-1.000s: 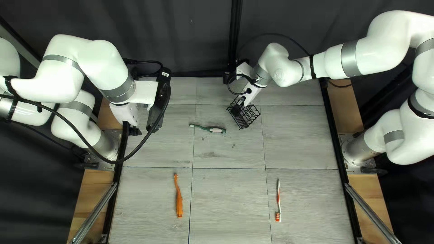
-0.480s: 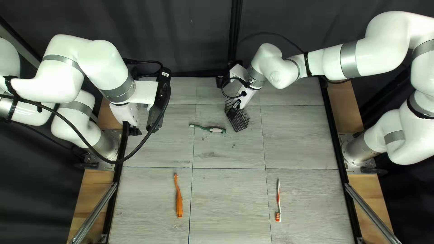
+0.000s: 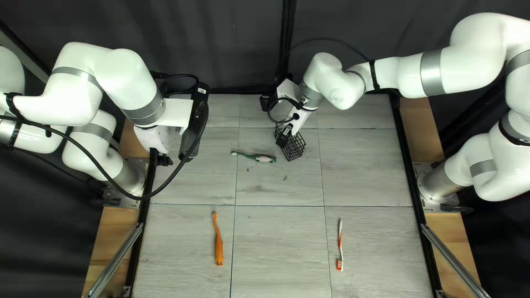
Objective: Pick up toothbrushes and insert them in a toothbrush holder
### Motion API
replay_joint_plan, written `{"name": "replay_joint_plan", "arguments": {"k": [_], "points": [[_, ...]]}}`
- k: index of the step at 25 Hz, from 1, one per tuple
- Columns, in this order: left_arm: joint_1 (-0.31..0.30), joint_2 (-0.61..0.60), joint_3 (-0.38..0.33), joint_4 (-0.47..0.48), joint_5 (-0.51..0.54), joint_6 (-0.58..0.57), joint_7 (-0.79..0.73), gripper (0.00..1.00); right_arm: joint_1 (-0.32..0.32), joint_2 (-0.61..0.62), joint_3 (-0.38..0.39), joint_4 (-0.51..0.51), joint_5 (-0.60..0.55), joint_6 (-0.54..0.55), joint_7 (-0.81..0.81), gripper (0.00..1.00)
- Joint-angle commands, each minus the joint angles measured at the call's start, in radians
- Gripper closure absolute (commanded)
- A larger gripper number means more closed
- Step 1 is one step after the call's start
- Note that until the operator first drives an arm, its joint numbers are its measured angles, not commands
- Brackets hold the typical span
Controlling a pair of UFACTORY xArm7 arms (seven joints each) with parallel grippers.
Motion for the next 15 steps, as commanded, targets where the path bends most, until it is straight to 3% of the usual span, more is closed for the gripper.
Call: {"name": "replay_joint_plan", "arguments": {"k": [1, 5, 8, 12, 15], "points": [[0.000, 0.000, 0.000, 0.000, 0.000, 0.000, 0.000, 0.00, 0.060, -0.085, 0.017, -0.021, -0.312, 0.090, 0.244, 0.00], [0.000, 0.000, 0.000, 0.000, 0.000, 0.000, 0.000, 0.00, 0.087, -0.139, 0.044, -0.059, -0.500, 0.143, 0.449, 0.00], [0.000, 0.000, 0.000, 0.000, 0.000, 0.000, 0.000, 0.00, 0.106, -0.178, 0.069, -0.121, -0.581, 0.116, 0.552, 0.00], [0.000, 0.000, 0.000, 0.000, 0.000, 0.000, 0.000, 0.00, 0.119, -0.263, 0.101, -0.217, -0.692, 0.071, 0.593, 0.00], [0.000, 0.000, 0.000, 0.000, 0.000, 0.000, 0.000, 0.00, 0.148, -0.348, 0.135, -0.261, -0.770, 0.103, 0.481, 0.00]]}}
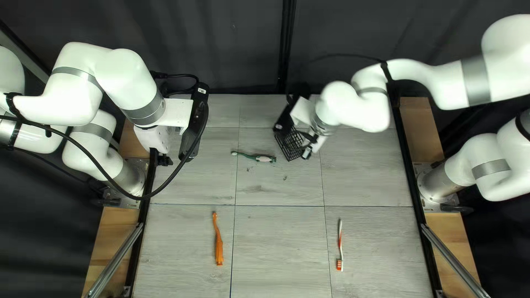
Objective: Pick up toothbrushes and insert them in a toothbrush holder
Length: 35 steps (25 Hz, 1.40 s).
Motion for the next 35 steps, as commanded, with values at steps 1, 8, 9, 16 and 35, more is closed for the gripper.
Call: {"name": "replay_joint_plan", "arguments": {"k": [1, 8, 9, 16, 35], "points": [[0.000, 0.000, 0.000, 0.000, 0.000, 0.000, 0.000, 0.00, 0.042, -0.119, 0.046, -0.076, -0.109, 0.027, -0.134, 0.00], [0.000, 0.000, 0.000, 0.000, 0.000, 0.000, 0.000, 0.00, 0.151, -0.248, 0.071, -0.074, -0.104, 0.235, -0.527, 0.00], [0.000, 0.000, 0.000, 0.000, 0.000, 0.000, 0.000, 0.00, 0.151, -0.248, 0.071, -0.074, -0.104, 0.235, -0.527, 0.00], [0.000, 0.000, 0.000, 0.000, 0.000, 0.000, 0.000, 0.00, 0.151, -0.248, 0.071, -0.074, -0.104, 0.235, -0.527, 0.00], [0.000, 0.000, 0.000, 0.000, 0.000, 0.000, 0.000, 0.00, 0.238, -0.234, 0.005, -0.118, -0.238, 0.213, -1.315, 0.00]]}}
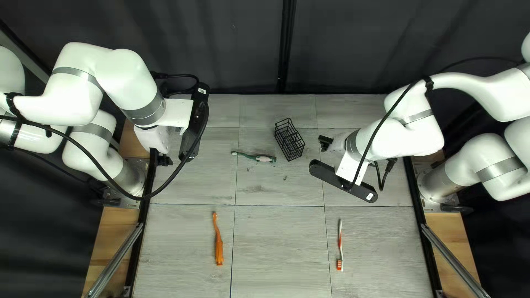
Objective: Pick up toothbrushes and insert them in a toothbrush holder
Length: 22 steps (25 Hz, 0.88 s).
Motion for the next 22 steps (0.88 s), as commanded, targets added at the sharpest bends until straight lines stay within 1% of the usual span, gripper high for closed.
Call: {"name": "replay_joint_plan", "arguments": {"k": [1, 2, 4, 5, 8, 9, 10, 11, 17, 18, 21, 22], "points": [[0.000, 0.000, 0.000, 0.000, 0.000, 0.000, 0.000, 0.00, 0.025, -0.048, 0.028, -0.058, -0.064, -0.032, -0.060, 0.00], [0.000, 0.000, 0.000, 0.000, 0.000, 0.000, 0.000, 0.00, 0.052, -0.074, 0.039, -0.096, -0.118, -0.061, -0.165, 0.00], [0.000, 0.000, 0.000, 0.000, 0.000, 0.000, 0.000, 0.00, 0.070, -0.076, 0.030, -0.111, -0.167, -0.094, -0.306, 0.00], [0.000, 0.000, 0.000, 0.000, 0.000, 0.000, 0.000, 0.00, 0.077, -0.065, 0.013, -0.110, -0.192, -0.115, -0.414, 0.00], [0.000, 0.000, 0.000, 0.000, 0.000, 0.000, 0.000, 0.00, 0.079, -0.021, -0.017, -0.093, -0.213, -0.150, -0.595, 0.00], [0.000, 0.000, 0.000, 0.000, 0.000, 0.000, 0.000, 0.00, 0.077, -0.005, -0.023, -0.086, -0.213, -0.161, -0.624, 0.00], [0.000, 0.000, 0.000, 0.000, 0.000, 0.000, 0.000, 0.00, 0.069, 0.046, -0.034, -0.058, -0.210, -0.184, -0.659, 0.00], [0.000, 0.000, 0.000, 0.000, 0.000, 0.000, 0.000, 0.00, 0.063, 0.082, -0.040, -0.038, -0.208, -0.195, -0.661, 0.00], [0.000, 0.000, 0.000, 0.000, 0.000, 0.000, 0.000, 0.00, 0.063, 0.082, -0.040, -0.038, -0.208, -0.195, -0.661, 0.00], [0.000, 0.000, 0.000, 0.000, 0.000, 0.000, 0.000, 0.00, 0.062, 0.082, -0.035, -0.048, -0.227, -0.197, -0.651, 0.00], [0.000, 0.000, 0.000, 0.000, 0.000, 0.000, 0.000, 0.00, 0.045, 0.135, -0.061, -0.028, -0.246, -0.251, -0.683, 0.00], [0.000, 0.000, 0.000, 0.000, 0.000, 0.000, 0.000, 0.00, 0.037, 0.173, -0.076, -0.010, -0.245, -0.275, -0.717, 0.00]]}}
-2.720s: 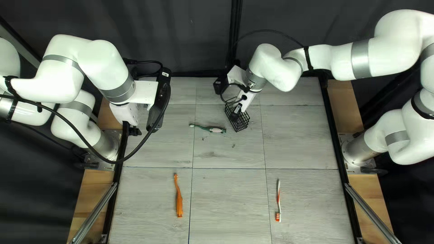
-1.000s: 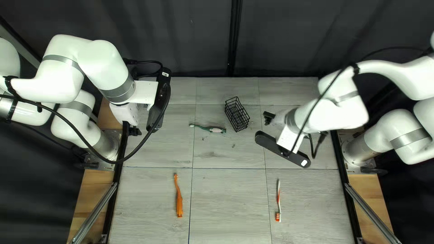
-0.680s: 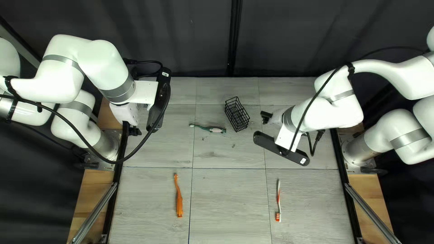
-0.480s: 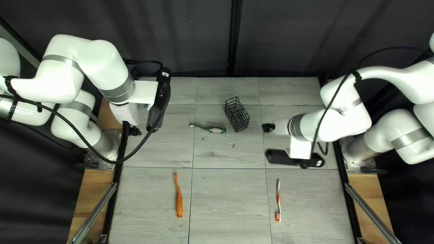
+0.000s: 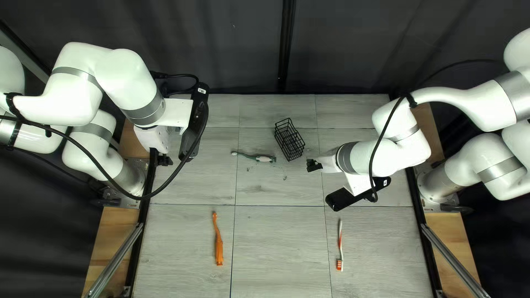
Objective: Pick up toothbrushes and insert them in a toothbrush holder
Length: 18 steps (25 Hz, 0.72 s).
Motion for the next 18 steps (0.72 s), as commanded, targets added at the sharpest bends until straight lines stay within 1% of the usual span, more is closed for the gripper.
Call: {"name": "replay_joint_plan", "arguments": {"k": [1, 5, 12, 18], "points": [[0.000, 0.000, 0.000, 0.000, 0.000, 0.000, 0.000, 0.00, -0.027, 0.100, -0.043, 0.042, -0.015, -0.077, -0.079, 0.00], [0.000, 0.000, 0.000, 0.000, 0.000, 0.000, 0.000, 0.00, -0.051, 0.170, -0.072, 0.074, -0.022, -0.146, -0.125, 0.00], [0.000, 0.000, 0.000, 0.000, 0.000, 0.000, 0.000, 0.00, -0.065, 0.207, -0.086, 0.076, -0.041, -0.219, -0.131, 0.00], [0.000, 0.000, 0.000, 0.000, 0.000, 0.000, 0.000, 0.00, -0.078, 0.238, -0.098, 0.054, -0.033, -0.298, -0.182, 0.00]]}}
